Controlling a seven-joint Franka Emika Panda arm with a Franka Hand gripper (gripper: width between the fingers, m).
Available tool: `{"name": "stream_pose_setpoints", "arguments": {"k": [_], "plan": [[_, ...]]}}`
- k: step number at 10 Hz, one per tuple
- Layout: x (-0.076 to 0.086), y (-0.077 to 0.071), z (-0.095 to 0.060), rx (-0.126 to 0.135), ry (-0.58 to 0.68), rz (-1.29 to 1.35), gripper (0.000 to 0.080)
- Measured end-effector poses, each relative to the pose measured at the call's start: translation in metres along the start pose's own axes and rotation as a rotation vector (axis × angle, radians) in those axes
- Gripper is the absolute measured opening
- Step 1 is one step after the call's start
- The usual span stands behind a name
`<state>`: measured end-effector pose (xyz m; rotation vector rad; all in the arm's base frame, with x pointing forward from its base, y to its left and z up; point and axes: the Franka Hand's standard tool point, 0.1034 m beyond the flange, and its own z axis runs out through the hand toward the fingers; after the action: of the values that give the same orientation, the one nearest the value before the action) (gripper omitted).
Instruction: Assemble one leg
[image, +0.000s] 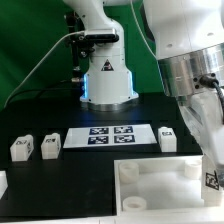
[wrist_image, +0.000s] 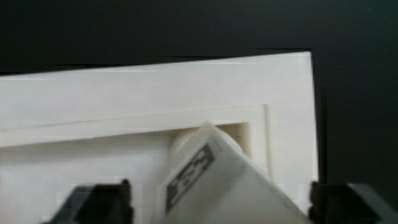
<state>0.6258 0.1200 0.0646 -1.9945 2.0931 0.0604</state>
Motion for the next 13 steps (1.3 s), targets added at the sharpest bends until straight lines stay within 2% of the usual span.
{"name": "stream_pose_setpoints", "arguments": {"k": [1,2,3,5,7,9,13], "plan": [[-0.0007,0.0004,0.0002,-0.001,0.000,-0.052,0.0610],[-0.0047,0.0063,0.0022,-0.029,-0.002,-0.140,0.0610],[-0.0051,0.0085,0.0030,-0.040,-0.005,-0.255,0.0643],[-0.0047,0.0087,0.0031,-0.044,-0.003,-0.551,0.0648],[-0.0034,0.0086,0.0034,-0.045,-0.005,-0.687,0.0649],[-0.0015,0.0083,0.0031,-0.054,0.001,-0.944,0.0649],[-0.0078,0.0075,0.0014,-0.127,0.055,-1.575,0.0649]]}}
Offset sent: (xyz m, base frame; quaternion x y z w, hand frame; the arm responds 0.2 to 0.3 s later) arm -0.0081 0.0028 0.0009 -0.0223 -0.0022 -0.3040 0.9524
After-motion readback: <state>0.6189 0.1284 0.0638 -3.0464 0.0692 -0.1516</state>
